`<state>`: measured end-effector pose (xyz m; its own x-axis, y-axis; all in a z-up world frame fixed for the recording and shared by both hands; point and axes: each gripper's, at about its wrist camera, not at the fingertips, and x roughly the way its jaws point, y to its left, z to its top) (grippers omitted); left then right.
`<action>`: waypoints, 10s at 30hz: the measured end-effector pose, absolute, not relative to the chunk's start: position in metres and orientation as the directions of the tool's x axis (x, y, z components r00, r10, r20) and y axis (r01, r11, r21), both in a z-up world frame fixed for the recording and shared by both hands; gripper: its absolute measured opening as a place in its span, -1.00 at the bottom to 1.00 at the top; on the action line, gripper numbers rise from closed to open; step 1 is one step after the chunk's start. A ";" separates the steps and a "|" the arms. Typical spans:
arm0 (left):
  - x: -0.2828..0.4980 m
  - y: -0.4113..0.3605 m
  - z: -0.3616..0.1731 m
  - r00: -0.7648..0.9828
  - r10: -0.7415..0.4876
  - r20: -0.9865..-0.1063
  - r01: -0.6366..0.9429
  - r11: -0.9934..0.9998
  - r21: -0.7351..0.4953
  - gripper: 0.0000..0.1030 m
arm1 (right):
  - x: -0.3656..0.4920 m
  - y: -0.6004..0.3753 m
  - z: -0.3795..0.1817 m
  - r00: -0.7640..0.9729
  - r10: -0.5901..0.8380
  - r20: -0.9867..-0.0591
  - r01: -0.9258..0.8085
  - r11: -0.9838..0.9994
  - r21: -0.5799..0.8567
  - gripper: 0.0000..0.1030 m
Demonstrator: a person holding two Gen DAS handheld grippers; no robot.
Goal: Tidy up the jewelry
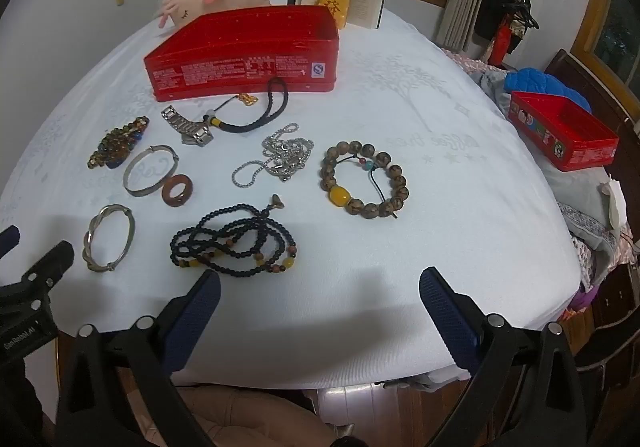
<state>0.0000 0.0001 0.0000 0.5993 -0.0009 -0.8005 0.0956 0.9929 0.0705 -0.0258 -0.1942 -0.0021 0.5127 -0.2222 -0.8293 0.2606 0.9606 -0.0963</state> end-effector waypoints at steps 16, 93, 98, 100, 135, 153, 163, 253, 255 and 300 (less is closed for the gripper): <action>0.003 0.003 0.002 0.598 -0.001 -0.802 0.096 0.993 0.071 0.95 | -0.025 -0.195 -0.003 0.512 -0.217 -0.831 0.259 0.962 -0.091 0.93; 0.003 0.005 -0.004 0.598 0.003 -0.801 0.091 0.993 0.072 0.95 | -0.021 -0.196 -0.004 0.511 -0.215 -0.833 0.259 0.962 -0.089 0.93; 0.003 0.006 -0.003 0.601 -0.011 -0.799 0.093 0.994 0.057 0.95 | -0.018 -0.196 -0.006 0.512 -0.219 -0.830 0.266 0.960 -0.089 0.93; 0.003 0.009 -0.003 0.609 -0.027 -0.793 0.094 0.995 0.039 0.95 | -0.015 -0.197 -0.006 0.516 -0.217 -0.829 0.268 0.960 -0.084 0.93; 0.179 0.013 -0.037 0.348 -0.116 -0.930 0.253 0.967 -0.026 0.95 | 0.057 -0.249 -0.006 0.506 -0.046 -0.861 0.171 0.984 0.048 0.93; 0.198 0.005 -0.047 0.301 -0.106 -0.948 0.244 0.969 -0.031 0.62 | 0.073 -0.285 -0.014 0.482 -0.048 -0.875 0.232 0.970 0.075 0.93; 0.196 -0.017 -0.038 0.306 -0.147 -0.941 0.299 0.953 -0.051 -0.37 | 0.075 -0.300 -0.015 0.464 -0.026 -0.885 0.250 0.963 0.102 0.93; 0.344 -0.081 0.017 0.389 -0.321 -0.864 0.352 0.918 -0.183 -0.37 | 0.310 -0.270 0.015 0.454 0.336 -0.826 -0.097 0.939 0.329 -0.79; 0.349 -0.081 0.013 0.386 -0.313 -0.868 0.345 0.921 -0.179 -0.37 | 0.312 -0.272 0.012 0.447 0.329 -0.832 -0.086 0.941 0.327 -0.79; 0.202 -0.012 0.052 0.500 -0.271 -0.823 0.315 0.942 -0.119 0.17 | 0.170 -0.243 0.029 0.439 0.280 -0.854 -0.169 0.959 0.228 -0.27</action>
<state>0.2018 -0.0124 0.0521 0.4996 -0.2713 -0.8227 0.3149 0.9416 -0.1194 0.1703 -0.2432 0.0291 0.4388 0.2799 -0.8538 -0.1685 0.9590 0.2278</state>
